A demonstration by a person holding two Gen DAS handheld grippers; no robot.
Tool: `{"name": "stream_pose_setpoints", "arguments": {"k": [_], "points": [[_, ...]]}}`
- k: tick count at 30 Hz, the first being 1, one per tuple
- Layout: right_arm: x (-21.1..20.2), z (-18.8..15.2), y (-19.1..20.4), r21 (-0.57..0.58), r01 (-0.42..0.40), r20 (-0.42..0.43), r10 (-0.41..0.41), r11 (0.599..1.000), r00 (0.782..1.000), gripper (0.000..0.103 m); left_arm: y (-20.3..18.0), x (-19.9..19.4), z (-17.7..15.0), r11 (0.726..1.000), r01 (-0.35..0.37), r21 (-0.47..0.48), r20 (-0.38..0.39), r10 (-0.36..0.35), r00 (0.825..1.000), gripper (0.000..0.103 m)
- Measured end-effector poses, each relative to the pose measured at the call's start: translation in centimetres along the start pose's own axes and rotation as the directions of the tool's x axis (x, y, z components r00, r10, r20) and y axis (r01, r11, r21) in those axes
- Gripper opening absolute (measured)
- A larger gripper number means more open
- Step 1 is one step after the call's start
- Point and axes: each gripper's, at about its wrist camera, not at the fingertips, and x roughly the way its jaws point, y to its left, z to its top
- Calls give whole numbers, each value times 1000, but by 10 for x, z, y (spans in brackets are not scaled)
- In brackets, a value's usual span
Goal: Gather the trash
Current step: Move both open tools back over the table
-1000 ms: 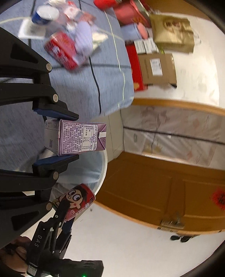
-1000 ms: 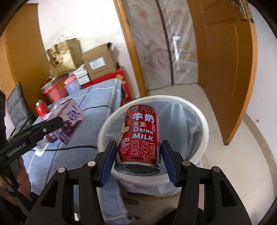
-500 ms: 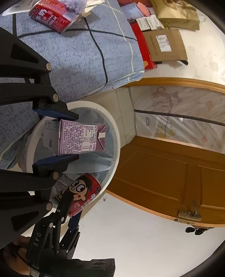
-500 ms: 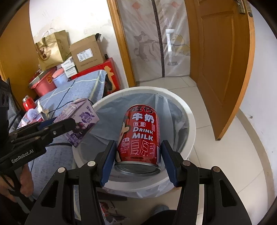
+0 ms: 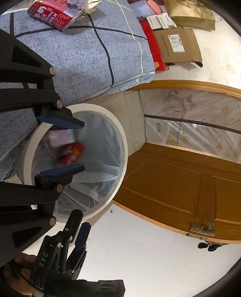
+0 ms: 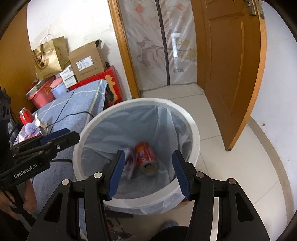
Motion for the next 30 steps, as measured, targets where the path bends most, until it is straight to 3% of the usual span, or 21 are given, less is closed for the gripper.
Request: {"name": "stream_pose_setpoints", "arguments": {"k": [14, 30], "points": [[-34, -12, 36, -87, -101, 73, 108, 991, 992, 54, 17, -59, -20, 996, -52, -67, 63, 57, 996, 39], [-42, -36, 95, -182, -255, -7, 258, 950, 966, 54, 46, -125, -70, 968, -194, -157, 76, 208, 975, 39]]}}
